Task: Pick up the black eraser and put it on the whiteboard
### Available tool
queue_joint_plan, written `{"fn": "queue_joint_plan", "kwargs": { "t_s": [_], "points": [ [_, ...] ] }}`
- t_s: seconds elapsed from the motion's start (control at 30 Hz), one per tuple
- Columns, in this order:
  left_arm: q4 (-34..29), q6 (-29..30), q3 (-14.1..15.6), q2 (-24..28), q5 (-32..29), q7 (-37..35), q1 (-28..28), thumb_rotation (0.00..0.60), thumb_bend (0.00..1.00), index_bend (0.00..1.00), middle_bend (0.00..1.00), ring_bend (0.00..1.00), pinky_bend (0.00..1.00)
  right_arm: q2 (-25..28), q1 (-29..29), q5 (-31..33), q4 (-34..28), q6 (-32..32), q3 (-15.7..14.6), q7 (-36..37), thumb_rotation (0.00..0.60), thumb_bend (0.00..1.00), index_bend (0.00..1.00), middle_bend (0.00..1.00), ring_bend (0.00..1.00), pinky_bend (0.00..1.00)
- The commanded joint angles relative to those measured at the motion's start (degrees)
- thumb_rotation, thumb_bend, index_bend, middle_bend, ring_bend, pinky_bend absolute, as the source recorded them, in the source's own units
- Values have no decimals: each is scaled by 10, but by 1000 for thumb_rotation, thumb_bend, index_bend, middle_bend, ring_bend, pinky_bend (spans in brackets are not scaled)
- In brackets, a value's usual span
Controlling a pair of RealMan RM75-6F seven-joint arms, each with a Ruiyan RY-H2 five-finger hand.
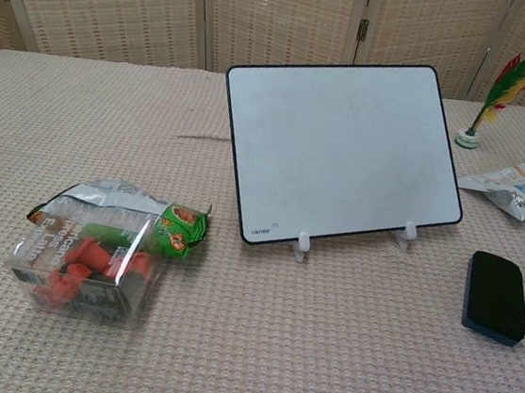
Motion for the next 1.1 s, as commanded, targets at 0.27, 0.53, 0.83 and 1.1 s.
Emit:
{"fn": "queue_joint_plan", "kwargs": {
  "t_s": [0.27, 0.53, 0.83, 1.1],
  "points": [
    [-3, -8, -1, 1, 1, -8, -6, 600, 106, 0, 9, 0, 0, -3, 3, -2, 7, -5, 0, -17, 600, 266, 0, 0, 0, 0],
    [-2, -28, 0, -2, 0, -7, -18, 600, 106, 0, 10, 0, 0, 37, 45, -4, -15, -93, -1, -140, 600, 267, 131, 0, 0, 0],
    [-6, -32, 0, -3, -6, 3, -17, 600, 106, 3, 10, 0, 0, 55, 79, 45, -57, -182, 14, -265, 600, 267, 239, 0, 0, 0],
    [-9, -30, -1, -1, -13, -2, -16, 600, 108, 25, 10, 0, 0, 16, 114, 87, -48, -244, 28, -323, 600, 267, 270, 0, 0, 0]
  ]
}}
